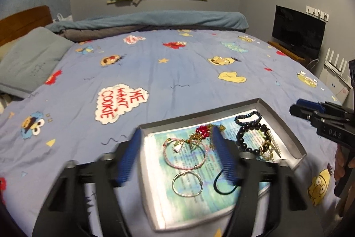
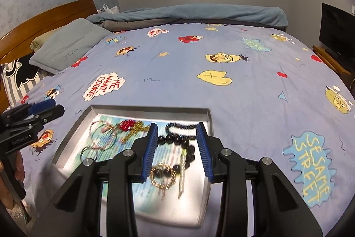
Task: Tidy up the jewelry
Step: 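Carry necklace and blue bracelet into the box and open both tools, then move both open tools back to the dark red bracelet and silver ring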
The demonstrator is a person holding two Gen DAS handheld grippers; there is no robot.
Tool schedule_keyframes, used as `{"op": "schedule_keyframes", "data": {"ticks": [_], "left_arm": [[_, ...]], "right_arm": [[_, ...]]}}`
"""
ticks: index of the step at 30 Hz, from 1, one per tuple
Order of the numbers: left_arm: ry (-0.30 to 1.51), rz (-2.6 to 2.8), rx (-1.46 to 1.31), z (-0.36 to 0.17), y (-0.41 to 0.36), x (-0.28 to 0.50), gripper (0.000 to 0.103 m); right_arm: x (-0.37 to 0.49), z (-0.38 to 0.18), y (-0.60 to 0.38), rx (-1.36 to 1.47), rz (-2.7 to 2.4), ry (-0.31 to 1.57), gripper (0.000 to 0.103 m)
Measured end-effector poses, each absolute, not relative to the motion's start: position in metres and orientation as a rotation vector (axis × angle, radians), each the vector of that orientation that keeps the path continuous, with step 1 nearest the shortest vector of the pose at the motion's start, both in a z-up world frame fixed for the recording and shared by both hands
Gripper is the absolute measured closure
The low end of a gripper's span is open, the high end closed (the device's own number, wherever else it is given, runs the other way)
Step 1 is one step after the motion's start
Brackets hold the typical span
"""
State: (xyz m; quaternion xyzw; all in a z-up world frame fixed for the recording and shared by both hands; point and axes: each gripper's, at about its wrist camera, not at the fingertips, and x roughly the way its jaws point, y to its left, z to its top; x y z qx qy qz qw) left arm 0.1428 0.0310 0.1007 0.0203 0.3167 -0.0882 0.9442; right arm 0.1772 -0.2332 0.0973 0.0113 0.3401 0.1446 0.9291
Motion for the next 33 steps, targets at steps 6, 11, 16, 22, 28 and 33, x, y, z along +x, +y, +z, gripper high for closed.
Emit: {"op": "schedule_keyframes", "data": {"ticks": [6,11,16,22,28,33], "left_arm": [[0.642,-0.158,0.037,0.108,0.036,0.120,0.015],[0.632,-0.151,0.046,0.114,0.041,0.096,0.010],[0.644,-0.147,0.050,0.110,0.043,0.072,0.008],[0.681,-0.155,0.055,0.088,0.048,0.045,0.008],[0.712,-0.148,0.054,0.058,0.050,0.026,0.008],[0.748,-0.157,0.039,0.036,0.051,0.024,0.008]], "right_arm": [[0.145,0.109,-0.237,0.029,0.305,0.672,0.011],[0.117,0.116,-0.238,0.006,0.305,0.657,0.006],[0.096,0.112,-0.238,-0.007,0.314,0.659,0.005],[0.071,0.094,-0.230,-0.027,0.356,0.685,0.005],[0.052,0.075,-0.218,-0.012,0.403,0.695,0.005],[0.047,0.057,-0.211,-0.032,0.393,0.703,0.005]]}}
